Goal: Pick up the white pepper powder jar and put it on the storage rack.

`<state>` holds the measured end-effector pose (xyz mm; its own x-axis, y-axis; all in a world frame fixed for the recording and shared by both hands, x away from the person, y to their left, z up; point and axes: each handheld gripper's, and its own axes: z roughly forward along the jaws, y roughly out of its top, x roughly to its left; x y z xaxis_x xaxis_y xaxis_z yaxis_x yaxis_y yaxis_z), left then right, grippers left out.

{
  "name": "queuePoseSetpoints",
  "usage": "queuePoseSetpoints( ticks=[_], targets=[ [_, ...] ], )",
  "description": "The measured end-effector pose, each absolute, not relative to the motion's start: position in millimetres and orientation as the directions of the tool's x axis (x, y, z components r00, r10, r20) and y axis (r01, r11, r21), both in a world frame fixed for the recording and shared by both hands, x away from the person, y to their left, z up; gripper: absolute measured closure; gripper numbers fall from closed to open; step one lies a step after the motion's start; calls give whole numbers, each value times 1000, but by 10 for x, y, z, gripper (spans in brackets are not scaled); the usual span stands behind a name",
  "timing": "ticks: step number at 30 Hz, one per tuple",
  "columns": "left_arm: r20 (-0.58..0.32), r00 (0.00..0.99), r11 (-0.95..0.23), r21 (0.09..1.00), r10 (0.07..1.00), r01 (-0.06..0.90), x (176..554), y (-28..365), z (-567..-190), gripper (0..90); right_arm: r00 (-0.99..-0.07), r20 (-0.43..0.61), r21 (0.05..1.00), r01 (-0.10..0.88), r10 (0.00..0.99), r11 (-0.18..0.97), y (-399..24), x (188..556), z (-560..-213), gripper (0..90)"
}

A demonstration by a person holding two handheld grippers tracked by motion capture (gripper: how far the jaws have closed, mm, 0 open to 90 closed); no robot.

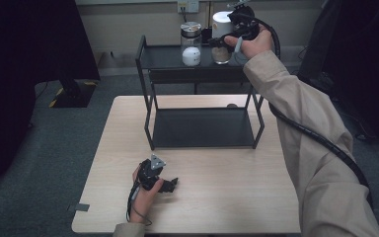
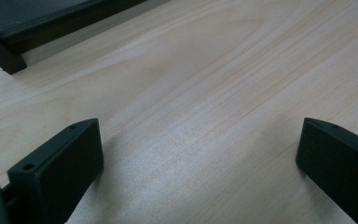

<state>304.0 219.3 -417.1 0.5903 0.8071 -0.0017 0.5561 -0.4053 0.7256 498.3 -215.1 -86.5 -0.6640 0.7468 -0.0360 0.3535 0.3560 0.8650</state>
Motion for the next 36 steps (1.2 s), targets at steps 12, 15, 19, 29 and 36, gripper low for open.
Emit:
queuePoseSetpoints(
  ticks=[12, 15, 19, 29, 36],
  targets=[
    [1, 590, -407, 726, 807, 555, 3036, 2193, -4170, 0, -654, -2, 864, 379, 756, 331, -2102, 4995, -903, 302],
    [1, 590, -407, 726, 807, 555, 3035, 2193, -4171, 0, -645, 0, 868, 380, 764, 320, -2097, 4977, -915, 294],
    [1, 589, -406, 726, 808, 555, 3032, 2194, -4172, 0, -635, -7, 868, 380, 772, 321, -2055, 4938, -913, 262],
    [1, 590, -406, 726, 808, 555, 3032, 2194, -4171, 0, -597, -23, 868, 386, 802, 313, -2039, 4843, -953, 54],
    [-1, 588, -404, 727, 809, 556, 3030, 2193, -4173, 0, -587, -29, 877, 374, 809, 303, -2045, 4695, -942, 11]
  ],
)
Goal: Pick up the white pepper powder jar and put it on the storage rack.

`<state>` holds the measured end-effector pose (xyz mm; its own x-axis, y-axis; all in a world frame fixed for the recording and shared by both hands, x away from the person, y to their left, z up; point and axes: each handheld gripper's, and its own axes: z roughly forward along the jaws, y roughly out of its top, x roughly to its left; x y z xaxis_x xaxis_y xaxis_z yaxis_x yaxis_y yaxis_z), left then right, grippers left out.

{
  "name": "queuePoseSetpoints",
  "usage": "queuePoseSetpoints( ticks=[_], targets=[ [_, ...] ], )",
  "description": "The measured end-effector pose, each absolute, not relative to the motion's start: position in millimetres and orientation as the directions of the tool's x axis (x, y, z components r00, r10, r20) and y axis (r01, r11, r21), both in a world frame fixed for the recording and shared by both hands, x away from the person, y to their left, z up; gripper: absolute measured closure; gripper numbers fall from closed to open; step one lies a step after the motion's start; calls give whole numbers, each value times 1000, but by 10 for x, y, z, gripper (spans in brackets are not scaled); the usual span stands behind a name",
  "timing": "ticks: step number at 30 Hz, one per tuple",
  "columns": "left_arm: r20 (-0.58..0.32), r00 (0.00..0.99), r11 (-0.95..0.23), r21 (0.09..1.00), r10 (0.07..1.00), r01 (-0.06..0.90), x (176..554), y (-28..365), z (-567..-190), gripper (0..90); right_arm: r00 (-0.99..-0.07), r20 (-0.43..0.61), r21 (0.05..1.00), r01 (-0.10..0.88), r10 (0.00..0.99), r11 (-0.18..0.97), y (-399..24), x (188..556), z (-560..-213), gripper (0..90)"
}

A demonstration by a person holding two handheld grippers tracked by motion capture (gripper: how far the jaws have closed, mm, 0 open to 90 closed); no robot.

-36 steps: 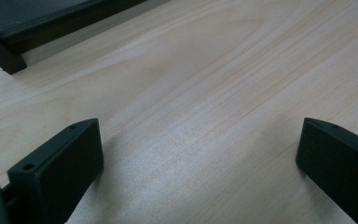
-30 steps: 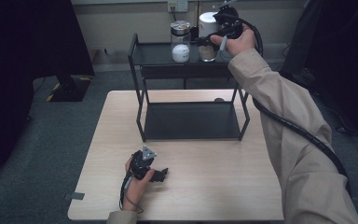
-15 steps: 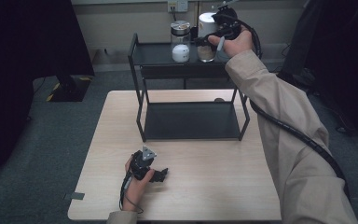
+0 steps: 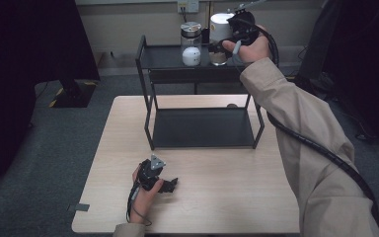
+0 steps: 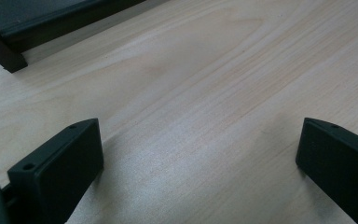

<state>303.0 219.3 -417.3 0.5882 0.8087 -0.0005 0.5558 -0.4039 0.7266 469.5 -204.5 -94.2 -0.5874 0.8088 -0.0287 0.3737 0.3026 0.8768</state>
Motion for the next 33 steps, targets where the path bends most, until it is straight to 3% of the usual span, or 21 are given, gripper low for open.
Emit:
queuePoseSetpoints(
  ticks=[33],
  targets=[
    [-1, 586, -403, 726, 810, 558, 3016, 2196, -4171, 0, -627, 12, 903, 342, 779, 261, -2187, 4162, -1172, 5]
  ],
)
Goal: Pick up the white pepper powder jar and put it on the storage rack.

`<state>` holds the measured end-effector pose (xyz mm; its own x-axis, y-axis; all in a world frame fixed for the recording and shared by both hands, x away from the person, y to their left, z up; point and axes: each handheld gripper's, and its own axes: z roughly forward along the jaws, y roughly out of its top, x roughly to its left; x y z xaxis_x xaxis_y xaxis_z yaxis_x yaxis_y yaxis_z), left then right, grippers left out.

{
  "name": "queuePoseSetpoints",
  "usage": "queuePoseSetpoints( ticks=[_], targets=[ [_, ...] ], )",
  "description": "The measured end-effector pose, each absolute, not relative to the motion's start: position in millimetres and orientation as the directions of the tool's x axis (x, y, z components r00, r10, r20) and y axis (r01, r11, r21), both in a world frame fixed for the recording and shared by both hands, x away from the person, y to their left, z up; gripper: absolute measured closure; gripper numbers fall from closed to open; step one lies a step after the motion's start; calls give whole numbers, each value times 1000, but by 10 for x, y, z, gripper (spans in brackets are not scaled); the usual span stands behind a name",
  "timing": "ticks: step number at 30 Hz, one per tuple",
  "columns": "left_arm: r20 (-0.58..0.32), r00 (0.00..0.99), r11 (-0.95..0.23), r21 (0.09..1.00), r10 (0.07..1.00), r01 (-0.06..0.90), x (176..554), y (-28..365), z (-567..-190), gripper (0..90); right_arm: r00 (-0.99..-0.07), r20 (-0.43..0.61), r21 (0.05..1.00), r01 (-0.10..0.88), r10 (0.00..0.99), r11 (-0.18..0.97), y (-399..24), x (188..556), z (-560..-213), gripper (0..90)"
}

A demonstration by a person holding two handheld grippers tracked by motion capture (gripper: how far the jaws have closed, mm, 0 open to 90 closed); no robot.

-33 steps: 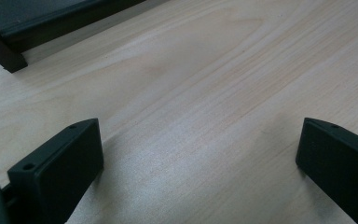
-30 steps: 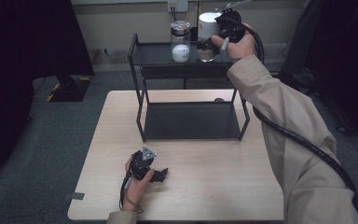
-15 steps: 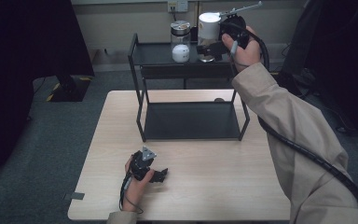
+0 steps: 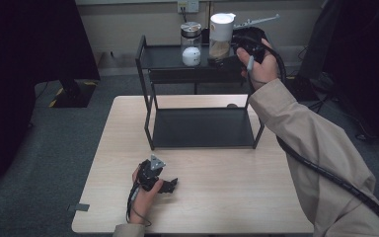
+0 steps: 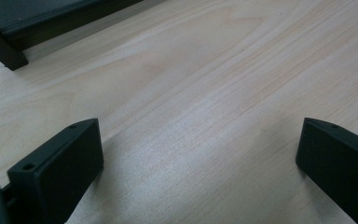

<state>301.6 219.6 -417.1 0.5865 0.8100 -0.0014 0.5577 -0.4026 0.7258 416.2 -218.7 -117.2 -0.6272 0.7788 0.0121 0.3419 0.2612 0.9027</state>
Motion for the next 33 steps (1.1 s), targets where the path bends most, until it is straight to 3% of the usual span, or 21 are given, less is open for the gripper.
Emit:
queuePoseSetpoints(
  ticks=[21, 33],
  targets=[
    [-1, 586, -402, 726, 810, 558, 3015, 2195, -4171, 0, -679, 20, 895, 339, 733, 290, -2232, 3982, -1427, 6],
    [-1, 586, -402, 726, 810, 558, 3015, 2195, -4172, 0, -727, 61, 903, 332, 684, 272, -2350, 3925, -1739, 4]
  ],
)
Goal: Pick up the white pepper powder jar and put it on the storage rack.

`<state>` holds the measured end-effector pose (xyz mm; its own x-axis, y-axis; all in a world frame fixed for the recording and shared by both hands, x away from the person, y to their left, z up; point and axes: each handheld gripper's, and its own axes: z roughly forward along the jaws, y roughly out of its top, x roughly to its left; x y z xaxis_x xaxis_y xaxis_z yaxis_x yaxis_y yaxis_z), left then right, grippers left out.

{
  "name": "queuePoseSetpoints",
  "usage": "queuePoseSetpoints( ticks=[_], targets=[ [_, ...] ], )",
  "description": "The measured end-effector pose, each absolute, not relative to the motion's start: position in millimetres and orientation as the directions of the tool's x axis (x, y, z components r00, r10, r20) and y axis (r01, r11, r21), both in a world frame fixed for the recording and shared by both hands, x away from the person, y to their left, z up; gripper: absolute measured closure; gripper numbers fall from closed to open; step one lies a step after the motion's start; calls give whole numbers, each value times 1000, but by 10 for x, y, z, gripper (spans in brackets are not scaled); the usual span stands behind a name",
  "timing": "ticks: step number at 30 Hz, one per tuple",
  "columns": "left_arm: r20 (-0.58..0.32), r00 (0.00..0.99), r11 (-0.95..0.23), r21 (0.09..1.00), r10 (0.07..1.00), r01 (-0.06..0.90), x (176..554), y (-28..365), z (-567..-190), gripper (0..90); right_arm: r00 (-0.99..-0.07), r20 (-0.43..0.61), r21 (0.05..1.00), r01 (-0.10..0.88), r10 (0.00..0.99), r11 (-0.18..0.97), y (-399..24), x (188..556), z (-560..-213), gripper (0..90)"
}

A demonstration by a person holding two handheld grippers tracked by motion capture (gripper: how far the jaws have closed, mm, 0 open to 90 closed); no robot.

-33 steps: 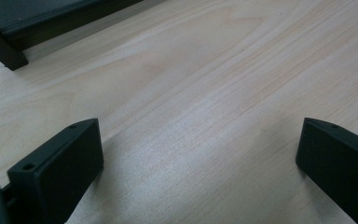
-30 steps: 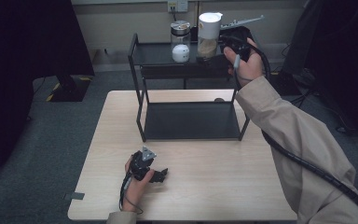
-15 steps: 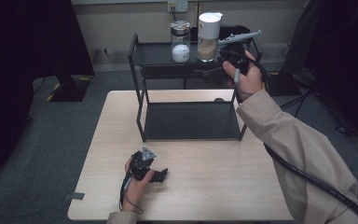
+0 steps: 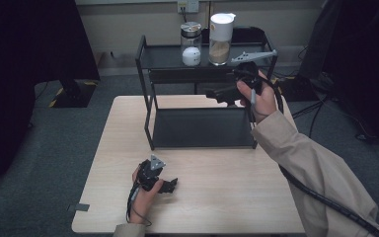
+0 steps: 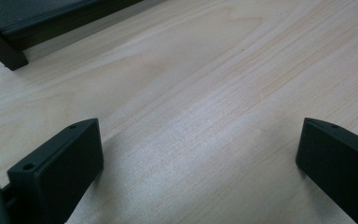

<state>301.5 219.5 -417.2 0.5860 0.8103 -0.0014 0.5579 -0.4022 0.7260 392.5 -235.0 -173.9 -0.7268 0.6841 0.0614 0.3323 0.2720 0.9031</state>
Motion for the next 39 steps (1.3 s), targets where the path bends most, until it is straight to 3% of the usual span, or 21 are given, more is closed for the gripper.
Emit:
queuePoseSetpoints(
  ticks=[26, 39],
  targets=[
    [-2, 585, -400, 728, 811, 557, 3012, 2194, -4176, 0, -766, 128, 892, 367, 630, 265, -2566, 3781, -2514, 7],
    [-1, 585, -401, 727, 811, 557, 3013, 2195, -4176, 0, -749, 124, 872, 395, 651, 289, -2707, 3676, -2908, 10]
  ],
)
